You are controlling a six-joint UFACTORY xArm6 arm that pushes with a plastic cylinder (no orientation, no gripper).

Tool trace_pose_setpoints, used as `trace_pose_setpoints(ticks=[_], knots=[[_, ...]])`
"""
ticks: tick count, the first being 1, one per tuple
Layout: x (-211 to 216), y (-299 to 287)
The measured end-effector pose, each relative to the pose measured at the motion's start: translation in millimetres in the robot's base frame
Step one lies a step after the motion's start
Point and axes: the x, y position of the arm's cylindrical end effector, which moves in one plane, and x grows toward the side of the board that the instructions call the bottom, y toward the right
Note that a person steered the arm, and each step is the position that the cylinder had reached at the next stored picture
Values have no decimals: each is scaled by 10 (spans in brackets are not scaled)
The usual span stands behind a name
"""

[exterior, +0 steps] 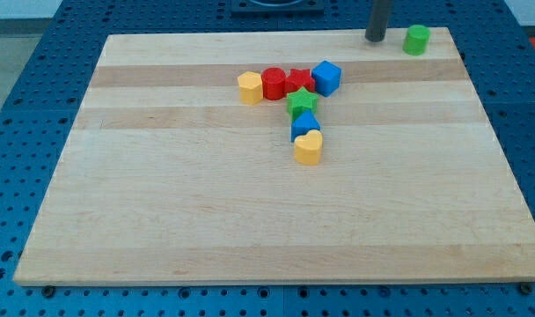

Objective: Slide the green circle towards bottom right

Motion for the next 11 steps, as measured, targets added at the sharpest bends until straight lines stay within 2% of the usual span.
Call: trace_pose_setpoints(ticks=[2, 5, 6, 7, 9, 11], knots=[[787, -7], [2271, 9], [2662, -162], [2815, -633], [2821, -1528], [2368, -1755]])
